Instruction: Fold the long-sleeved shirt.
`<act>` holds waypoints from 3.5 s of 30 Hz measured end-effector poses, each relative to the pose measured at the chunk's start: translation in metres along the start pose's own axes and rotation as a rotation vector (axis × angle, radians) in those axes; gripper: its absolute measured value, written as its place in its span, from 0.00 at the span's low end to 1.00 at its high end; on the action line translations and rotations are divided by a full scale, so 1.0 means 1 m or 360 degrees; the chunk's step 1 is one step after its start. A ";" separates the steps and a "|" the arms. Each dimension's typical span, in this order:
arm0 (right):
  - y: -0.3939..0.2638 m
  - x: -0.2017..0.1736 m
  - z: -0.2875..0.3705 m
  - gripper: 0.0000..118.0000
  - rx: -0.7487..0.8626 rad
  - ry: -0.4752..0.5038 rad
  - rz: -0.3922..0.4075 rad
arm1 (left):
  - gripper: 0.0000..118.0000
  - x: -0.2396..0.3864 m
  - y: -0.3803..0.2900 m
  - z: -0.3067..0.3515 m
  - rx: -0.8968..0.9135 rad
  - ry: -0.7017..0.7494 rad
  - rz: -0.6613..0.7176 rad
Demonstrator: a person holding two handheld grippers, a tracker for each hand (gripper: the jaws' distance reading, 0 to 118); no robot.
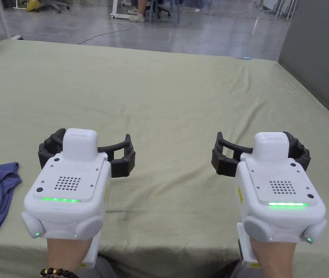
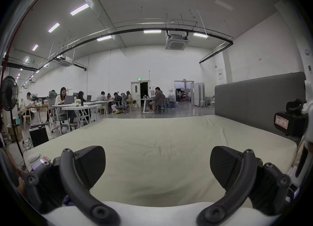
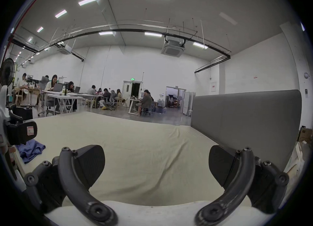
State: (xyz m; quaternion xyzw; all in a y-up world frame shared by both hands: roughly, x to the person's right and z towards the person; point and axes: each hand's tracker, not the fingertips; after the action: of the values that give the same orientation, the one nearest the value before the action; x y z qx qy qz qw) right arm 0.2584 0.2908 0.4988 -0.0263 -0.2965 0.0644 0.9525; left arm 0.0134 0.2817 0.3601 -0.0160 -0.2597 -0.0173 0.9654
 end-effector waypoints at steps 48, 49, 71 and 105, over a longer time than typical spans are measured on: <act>0.000 0.005 0.003 1.00 -0.0110 -0.0032 0.0014 | 1.00 0.006 0.003 0.002 -0.0054 -0.0011 0.0003; 0.001 0.005 0.003 1.00 -0.0108 -0.0031 0.0012 | 1.00 0.005 0.002 0.002 -0.0045 -0.0012 0.0014; -0.001 0.005 0.001 1.00 -0.0117 -0.0025 0.0004 | 1.00 0.008 -0.002 -0.001 0.0011 -0.0077 0.0016; -0.005 0.006 0.002 1.00 -0.0119 -0.0020 0.0002 | 1.00 0.013 0.000 -0.001 0.0007 -0.0071 -0.0041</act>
State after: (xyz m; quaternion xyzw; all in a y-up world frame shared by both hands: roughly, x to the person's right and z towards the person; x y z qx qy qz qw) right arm 0.2628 0.2871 0.5040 -0.0617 -0.3047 0.0539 0.9489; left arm 0.0253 0.2810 0.3657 -0.0110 -0.2813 -0.0289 0.9591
